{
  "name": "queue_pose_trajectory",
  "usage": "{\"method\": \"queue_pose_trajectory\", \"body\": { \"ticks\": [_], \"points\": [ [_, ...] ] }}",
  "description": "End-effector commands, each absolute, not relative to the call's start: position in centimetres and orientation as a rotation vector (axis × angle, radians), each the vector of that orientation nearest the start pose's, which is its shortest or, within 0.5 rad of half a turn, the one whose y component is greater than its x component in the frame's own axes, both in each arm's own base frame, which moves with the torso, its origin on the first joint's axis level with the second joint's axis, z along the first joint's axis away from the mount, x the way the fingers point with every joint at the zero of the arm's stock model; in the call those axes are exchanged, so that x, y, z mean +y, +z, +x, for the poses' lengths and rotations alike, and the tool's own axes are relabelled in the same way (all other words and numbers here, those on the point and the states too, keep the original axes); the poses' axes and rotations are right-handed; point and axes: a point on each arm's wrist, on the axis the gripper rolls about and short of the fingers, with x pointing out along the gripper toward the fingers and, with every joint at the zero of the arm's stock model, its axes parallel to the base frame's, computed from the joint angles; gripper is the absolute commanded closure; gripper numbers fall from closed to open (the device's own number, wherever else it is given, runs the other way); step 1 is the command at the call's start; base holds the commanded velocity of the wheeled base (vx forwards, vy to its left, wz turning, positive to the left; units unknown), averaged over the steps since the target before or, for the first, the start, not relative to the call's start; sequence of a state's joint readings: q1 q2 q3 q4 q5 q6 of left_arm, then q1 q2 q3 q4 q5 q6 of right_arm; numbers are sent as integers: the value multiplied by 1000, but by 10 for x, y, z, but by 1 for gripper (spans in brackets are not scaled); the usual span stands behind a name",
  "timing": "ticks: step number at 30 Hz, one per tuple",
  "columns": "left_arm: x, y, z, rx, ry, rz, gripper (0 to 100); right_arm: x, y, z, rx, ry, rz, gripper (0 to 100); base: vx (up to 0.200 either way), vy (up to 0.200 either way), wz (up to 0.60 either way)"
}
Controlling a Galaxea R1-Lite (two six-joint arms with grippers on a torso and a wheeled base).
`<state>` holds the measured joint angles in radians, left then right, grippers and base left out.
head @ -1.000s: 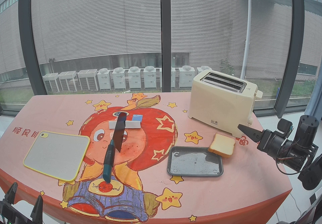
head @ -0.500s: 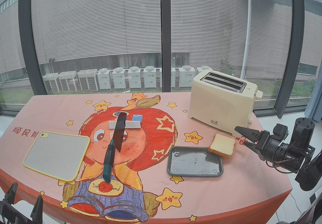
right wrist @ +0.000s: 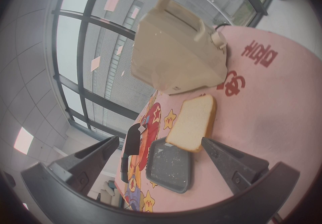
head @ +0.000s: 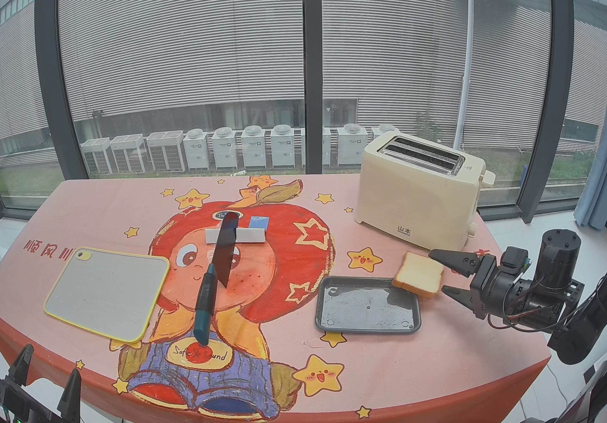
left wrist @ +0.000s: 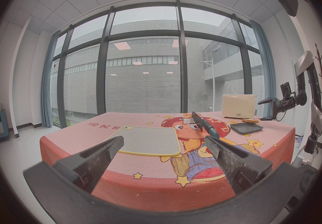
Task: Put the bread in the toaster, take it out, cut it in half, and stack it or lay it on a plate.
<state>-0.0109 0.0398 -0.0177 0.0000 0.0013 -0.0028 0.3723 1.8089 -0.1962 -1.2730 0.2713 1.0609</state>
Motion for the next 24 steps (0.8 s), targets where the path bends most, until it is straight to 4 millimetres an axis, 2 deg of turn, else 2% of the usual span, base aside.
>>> {"method": "queue_pose_trajectory", "body": {
  "ticks": [1,6,9,15,24],
  "points": [
    [0,76,-20,40,-9,-3,0,92,78,211,673,389,1023,0,0,0,0],
    [0,76,-20,40,-9,-3,0,95,95,200,657,426,1120,0,0,0,0],
    [0,76,-20,40,-9,-3,0,99,102,201,678,416,1283,0,0,0,0],
    [0,76,-20,40,-9,-3,0,97,97,199,728,365,1382,0,0,0,0],
    [0,76,-20,40,-9,-3,0,104,80,204,802,317,1372,0,0,0,0]
  ]
}}
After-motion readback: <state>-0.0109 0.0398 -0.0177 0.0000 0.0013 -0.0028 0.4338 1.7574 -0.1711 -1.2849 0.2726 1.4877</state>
